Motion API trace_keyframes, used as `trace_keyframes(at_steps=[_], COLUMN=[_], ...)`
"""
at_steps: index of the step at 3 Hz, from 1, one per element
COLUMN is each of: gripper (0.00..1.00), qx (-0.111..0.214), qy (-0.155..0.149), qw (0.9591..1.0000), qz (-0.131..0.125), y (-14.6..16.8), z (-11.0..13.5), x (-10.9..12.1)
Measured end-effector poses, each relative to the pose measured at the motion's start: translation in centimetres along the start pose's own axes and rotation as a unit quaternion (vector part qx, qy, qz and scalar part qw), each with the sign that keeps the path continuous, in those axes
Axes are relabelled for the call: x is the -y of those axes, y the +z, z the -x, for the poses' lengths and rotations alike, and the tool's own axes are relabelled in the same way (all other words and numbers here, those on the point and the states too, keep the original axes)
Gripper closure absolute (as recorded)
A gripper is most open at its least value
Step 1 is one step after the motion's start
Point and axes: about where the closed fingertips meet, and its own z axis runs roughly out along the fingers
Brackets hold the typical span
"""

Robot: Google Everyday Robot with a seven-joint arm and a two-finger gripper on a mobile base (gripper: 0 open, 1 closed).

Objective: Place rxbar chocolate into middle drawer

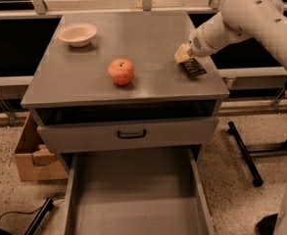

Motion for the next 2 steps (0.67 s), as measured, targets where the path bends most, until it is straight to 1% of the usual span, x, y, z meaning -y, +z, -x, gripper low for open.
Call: trace_keyframes(at_steps=[1, 2], gripper=[1.0, 1.0], qx=[0.031, 0.059], qy=[-0.028, -0.045], qw=[0.999, 0.9971], qz=[-0.017, -0.02], y=[-4.9, -9.8], z=[1.7, 1.7], x=[-0.9, -2.4])
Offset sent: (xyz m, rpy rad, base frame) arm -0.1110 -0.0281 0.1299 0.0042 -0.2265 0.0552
